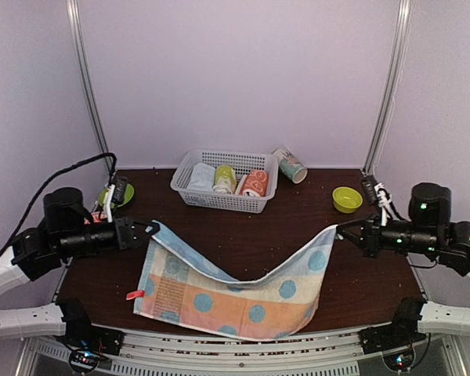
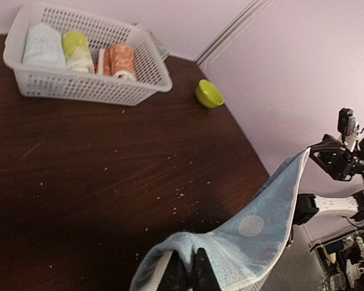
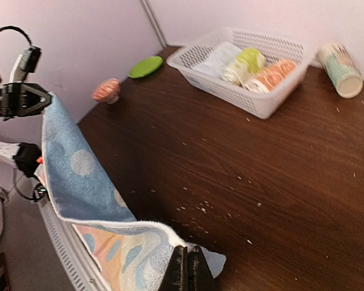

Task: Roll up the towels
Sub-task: Flatten out the towel at the center of the board, then fold the towel at the center of the board.

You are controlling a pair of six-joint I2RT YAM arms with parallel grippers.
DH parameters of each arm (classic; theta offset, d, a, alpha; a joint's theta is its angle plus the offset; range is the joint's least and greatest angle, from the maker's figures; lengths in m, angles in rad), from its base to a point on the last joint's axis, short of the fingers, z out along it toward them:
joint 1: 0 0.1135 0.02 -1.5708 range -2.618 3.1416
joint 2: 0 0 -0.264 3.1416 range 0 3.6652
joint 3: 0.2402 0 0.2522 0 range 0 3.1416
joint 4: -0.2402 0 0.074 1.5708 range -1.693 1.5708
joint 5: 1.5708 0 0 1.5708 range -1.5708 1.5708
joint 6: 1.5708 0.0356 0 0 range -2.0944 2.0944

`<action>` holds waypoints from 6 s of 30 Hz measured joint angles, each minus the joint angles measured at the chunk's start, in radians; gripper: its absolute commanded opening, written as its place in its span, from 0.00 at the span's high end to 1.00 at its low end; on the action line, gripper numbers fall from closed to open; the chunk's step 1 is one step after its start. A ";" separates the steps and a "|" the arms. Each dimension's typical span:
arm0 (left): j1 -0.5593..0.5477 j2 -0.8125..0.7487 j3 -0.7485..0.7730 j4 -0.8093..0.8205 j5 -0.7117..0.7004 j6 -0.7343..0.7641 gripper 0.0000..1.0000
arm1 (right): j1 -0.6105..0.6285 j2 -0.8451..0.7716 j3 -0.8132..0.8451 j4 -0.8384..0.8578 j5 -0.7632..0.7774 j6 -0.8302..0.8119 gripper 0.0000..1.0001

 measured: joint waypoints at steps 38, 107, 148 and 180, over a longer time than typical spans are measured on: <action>0.235 0.448 -0.188 0.369 -0.170 -0.103 1.00 | -0.118 0.745 0.062 0.237 0.383 0.038 1.00; 0.071 0.413 -0.392 0.295 -0.084 -0.205 1.00 | -0.089 0.610 -0.257 0.318 0.244 0.197 1.00; 0.185 0.457 -0.216 0.171 -0.140 -0.056 1.00 | -0.076 0.641 -0.165 0.327 0.304 0.206 1.00; 0.171 0.415 -0.319 0.249 -0.032 -0.119 1.00 | -0.068 0.580 -0.244 0.304 0.249 0.220 1.00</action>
